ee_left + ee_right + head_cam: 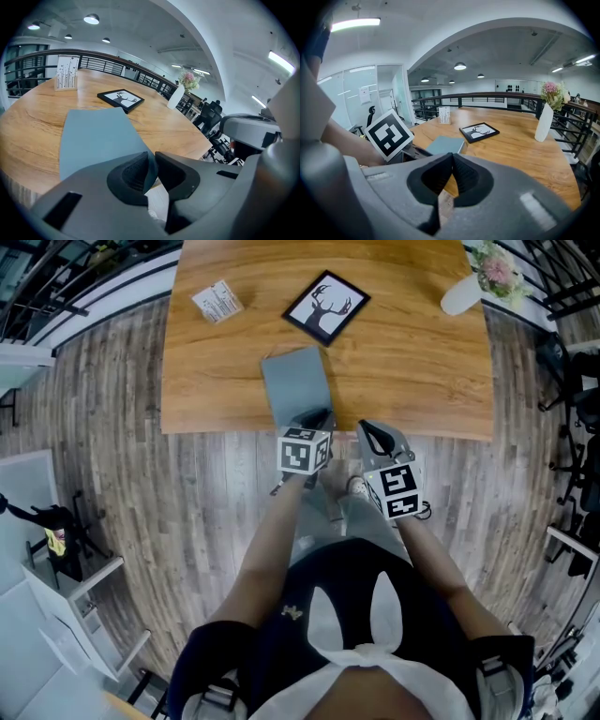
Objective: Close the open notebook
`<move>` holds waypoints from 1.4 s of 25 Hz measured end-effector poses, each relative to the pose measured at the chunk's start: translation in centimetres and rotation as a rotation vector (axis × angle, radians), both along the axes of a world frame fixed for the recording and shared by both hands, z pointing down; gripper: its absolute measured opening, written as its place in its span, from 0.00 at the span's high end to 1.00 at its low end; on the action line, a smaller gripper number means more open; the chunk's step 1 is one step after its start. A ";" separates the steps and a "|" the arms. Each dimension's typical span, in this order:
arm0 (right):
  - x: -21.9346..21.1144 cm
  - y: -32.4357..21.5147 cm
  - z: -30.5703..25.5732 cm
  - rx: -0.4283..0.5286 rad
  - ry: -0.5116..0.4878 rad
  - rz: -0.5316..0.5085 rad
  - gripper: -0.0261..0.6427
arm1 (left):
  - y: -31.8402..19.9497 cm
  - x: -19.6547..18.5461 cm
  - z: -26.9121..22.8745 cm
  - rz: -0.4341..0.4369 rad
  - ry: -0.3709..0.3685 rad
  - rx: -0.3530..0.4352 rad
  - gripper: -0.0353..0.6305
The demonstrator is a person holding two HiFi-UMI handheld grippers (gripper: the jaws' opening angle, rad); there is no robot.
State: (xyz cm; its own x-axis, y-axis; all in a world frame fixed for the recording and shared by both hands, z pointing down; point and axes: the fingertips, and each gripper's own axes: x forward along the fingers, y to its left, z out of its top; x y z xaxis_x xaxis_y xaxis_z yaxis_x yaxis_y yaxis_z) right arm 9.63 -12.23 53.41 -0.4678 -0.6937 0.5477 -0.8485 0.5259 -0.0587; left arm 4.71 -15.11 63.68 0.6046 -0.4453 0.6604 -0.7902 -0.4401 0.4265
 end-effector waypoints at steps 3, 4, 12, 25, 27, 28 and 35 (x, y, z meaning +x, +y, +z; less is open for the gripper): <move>0.1 -0.1 0.1 -0.004 -0.001 0.007 0.96 | -0.1 0.2 0.4 0.002 -0.017 -0.004 0.85; 0.2 -0.1 0.2 -0.005 -0.001 0.009 0.96 | -0.1 0.3 0.5 0.002 -0.023 -0.006 0.85; 0.4 -0.1 0.3 -0.007 -0.002 0.021 0.96 | -0.1 1.0 1.6 0.013 -0.083 -0.006 0.84; 0.9 0.1 -0.4 0.007 -0.009 0.034 0.96 | 0.8 2.3 1.6 0.093 -0.036 -0.062 0.70; 1.0 0.1 -0.8 0.014 -0.011 0.033 0.96 | 0.9 2.3 0.8 0.091 -0.012 -0.063 0.68; 1.0 0.1 -1.0 0.017 -0.012 0.032 0.96 | 0.8 2.3 0.3 0.088 -0.005 -0.050 0.68; 1.2 0.5 -2.6 0.050 -0.019 0.026 0.96 | 0.7 1.8 -4.2 0.071 0.024 0.074 0.68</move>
